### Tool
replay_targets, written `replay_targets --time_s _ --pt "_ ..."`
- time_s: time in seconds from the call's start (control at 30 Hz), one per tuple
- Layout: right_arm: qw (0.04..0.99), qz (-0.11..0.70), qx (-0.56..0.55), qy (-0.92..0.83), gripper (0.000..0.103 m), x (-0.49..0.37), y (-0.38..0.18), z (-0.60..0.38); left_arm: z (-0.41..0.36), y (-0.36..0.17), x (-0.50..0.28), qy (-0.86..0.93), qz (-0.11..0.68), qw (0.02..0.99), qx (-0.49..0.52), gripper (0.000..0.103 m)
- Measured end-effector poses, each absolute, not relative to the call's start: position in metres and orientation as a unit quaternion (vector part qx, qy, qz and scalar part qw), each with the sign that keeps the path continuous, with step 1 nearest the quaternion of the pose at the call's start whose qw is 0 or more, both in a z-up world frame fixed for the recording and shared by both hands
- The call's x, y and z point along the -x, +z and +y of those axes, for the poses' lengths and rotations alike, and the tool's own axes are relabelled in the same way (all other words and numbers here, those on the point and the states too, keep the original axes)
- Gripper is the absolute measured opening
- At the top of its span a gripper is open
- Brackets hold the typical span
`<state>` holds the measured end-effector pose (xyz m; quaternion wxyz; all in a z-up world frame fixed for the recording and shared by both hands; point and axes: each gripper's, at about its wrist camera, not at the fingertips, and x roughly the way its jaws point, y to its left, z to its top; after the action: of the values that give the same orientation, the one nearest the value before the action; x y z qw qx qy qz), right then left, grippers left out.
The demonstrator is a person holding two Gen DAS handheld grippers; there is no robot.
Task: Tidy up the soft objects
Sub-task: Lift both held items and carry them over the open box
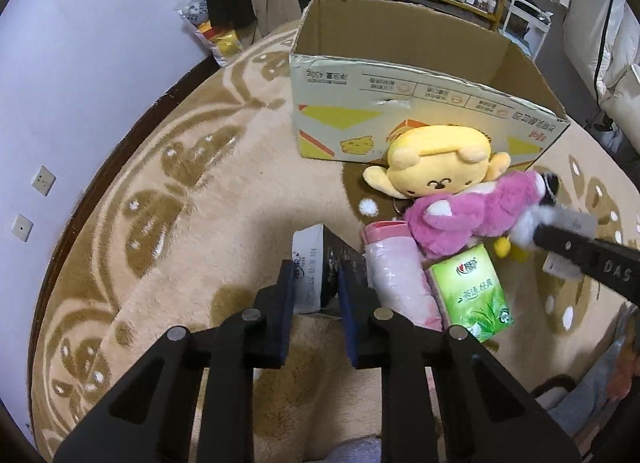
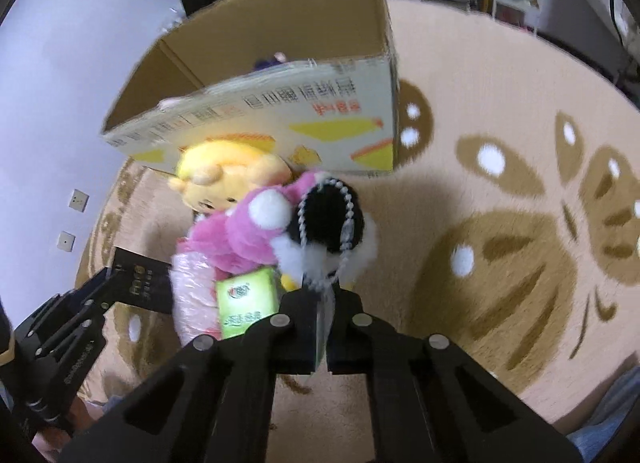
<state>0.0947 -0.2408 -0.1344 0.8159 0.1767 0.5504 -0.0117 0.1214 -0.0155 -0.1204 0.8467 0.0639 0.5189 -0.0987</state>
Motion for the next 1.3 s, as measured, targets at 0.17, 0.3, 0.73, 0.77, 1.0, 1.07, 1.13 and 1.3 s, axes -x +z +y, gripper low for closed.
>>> replay_targets --time_s 0.17,0.3,0.73,0.77,1.0,1.07,1.13,1.3 --pt "0.825 0.536 -0.178 -0.006 0.003 -0.090 -0.121 -0.241 -0.013 -0.113 -0.123 -0.095 0.499 0.859 -0.064 0.018" --pt "0.839 0.513 -0.182 -0.001 0.002 -0.086 -0.105 -0.242 -0.011 -0.101 -0.120 -0.085 0.471 0.875 -0.071 0.018" --pt "0.889 0.418 -0.186 0.017 0.002 -0.085 -0.047 -0.239 -0.019 -0.062 -0.114 -0.085 0.388 0.913 -0.091 0.018" --pt "0.892 0.412 -0.184 0.018 0.002 -0.086 -0.043 -0.239 -0.020 -0.058 -0.115 -0.083 0.380 0.917 -0.094 0.018" --pt "0.910 0.379 -0.165 0.019 0.002 -0.100 -0.023 -0.242 -0.025 -0.036 -0.132 -0.076 0.338 0.933 -0.101 0.018" --pt "0.914 0.373 -0.159 0.020 0.002 -0.105 -0.022 -0.244 -0.027 -0.032 -0.138 -0.073 0.329 0.936 -0.103 0.018" --pt "0.918 0.364 -0.155 0.020 0.002 -0.110 -0.020 -0.246 -0.030 -0.027 -0.148 -0.074 0.320 0.939 -0.101 0.018" --pt "0.919 0.362 -0.153 0.016 0.002 -0.123 -0.022 -0.250 -0.041 -0.021 -0.166 -0.071 0.298 0.945 -0.111 0.018"
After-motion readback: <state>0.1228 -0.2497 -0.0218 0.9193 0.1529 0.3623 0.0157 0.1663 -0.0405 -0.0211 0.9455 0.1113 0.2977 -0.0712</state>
